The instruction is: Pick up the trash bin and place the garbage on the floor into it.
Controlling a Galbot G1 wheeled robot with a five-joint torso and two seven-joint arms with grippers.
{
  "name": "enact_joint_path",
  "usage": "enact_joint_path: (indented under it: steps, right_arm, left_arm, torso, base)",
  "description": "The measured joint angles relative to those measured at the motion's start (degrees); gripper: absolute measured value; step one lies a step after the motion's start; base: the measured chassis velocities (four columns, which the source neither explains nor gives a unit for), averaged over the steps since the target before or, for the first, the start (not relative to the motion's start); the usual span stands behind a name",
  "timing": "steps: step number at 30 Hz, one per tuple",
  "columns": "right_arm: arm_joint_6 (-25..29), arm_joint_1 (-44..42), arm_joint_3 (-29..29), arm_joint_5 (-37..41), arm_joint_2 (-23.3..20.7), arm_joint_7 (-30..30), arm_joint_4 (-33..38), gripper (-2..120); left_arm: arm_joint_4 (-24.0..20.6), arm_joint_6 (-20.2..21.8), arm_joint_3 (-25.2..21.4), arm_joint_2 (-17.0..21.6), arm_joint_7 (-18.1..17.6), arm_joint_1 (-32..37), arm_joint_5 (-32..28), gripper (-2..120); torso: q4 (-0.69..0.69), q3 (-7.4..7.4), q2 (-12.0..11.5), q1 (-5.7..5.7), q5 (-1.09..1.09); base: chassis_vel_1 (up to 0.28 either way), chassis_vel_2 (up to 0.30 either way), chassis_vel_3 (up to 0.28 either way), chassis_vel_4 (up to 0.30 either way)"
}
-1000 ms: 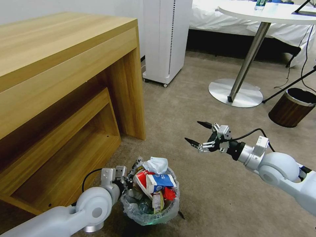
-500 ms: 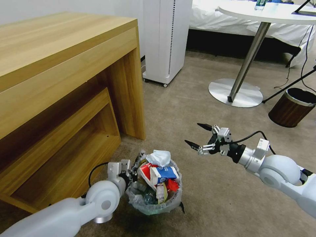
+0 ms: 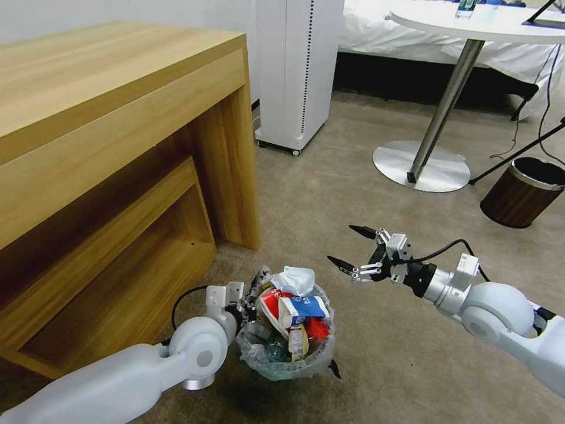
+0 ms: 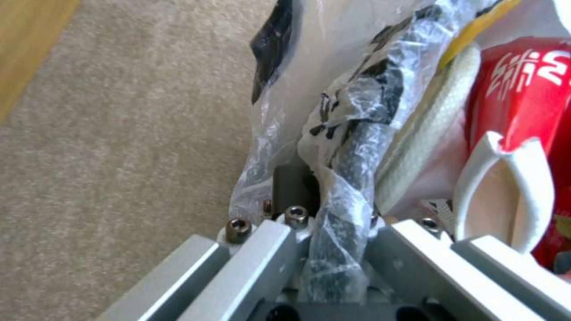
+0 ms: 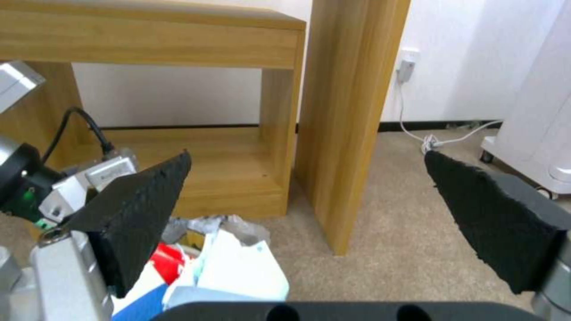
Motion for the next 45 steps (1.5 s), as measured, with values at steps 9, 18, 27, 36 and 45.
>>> enact_joint_path:
  steps: [9, 18, 27, 36, 45]
  right_arm:
    - [0.15, -0.44, 0.16, -0.51, 0.41, -0.28, -0.62, 100]
    - [0.80, -1.44, 0.46, -1.38, 1.49, -1.68, -1.36, 100]
    - [0.98, -3.97, 2.09, -2.12, 1.29, -1.73, -1.23, 100]
    - [0.98, -10.90, 9.85, -2.34, 0.02, -1.77, 0.56, 100]
    - [1.85, -12.59, 15.00, -1.70, 2.43, -2.87, -2.45, 100]
  left_arm:
    - [0.65, -0.69, 0.49, -1.07, 0.01, 0.02, 1.23, 8]
    - [0.42, -1.88, 0.96, -1.40, -1.24, 0.57, 2.10, 42]
    - [-0.86, -2.89, -0.79, 0.42, -1.58, 0.95, 2.14, 73]
    - [-5.48, -2.33, -8.40, 6.78, 0.11, 6.68, 4.37, 99]
    - [-10.93, -2.57, -36.06, 14.76, 3.55, 35.57, 19.68, 100]
  torso:
    - [0.00, 0.00, 0.00, 0.00, 0.00]
    - [0.01, 0.00, 0.00, 0.00, 0.00]
    - [0.00, 0.00, 0.00, 0.00, -0.01]
    - [-0.01, -0.01, 0.00, 0.00, -0.02]
    - [0.04, -0.01, 0.01, -0.01, -0.01]
  base:
    - [0.000, 0.000, 0.000, 0.000]
    - [0.000, 0.000, 0.000, 0.000]
    - [0.000, 0.000, 0.000, 0.000]
    - [0.000, 0.000, 0.000, 0.000]
    - [0.000, 0.000, 0.000, 0.000]
